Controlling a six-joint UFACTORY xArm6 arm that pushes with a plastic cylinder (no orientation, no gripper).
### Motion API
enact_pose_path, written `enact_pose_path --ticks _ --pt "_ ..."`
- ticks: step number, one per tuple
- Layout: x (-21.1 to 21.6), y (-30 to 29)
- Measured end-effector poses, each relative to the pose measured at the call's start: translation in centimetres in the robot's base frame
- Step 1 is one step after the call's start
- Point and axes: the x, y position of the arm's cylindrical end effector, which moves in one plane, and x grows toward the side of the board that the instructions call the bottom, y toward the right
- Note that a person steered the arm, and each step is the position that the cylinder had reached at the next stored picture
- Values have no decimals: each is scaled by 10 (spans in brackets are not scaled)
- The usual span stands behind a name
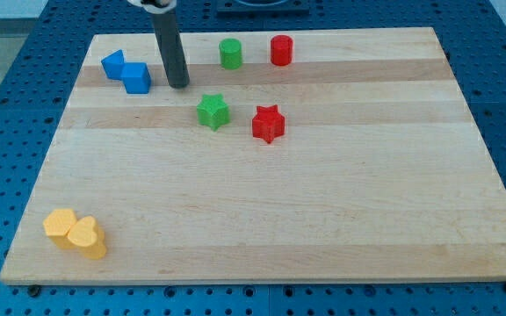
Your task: Touch the green star
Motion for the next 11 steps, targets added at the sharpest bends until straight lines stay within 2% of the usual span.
enact_pose_path --ticks 1,3,4,6,7,8,9,11 --pt "68 14" --pt "117 24" --pt "89 15" --pt "-34 5" --pt "-27 42" --pt "-25 42" --pt "-1 42" --pt "99 43"
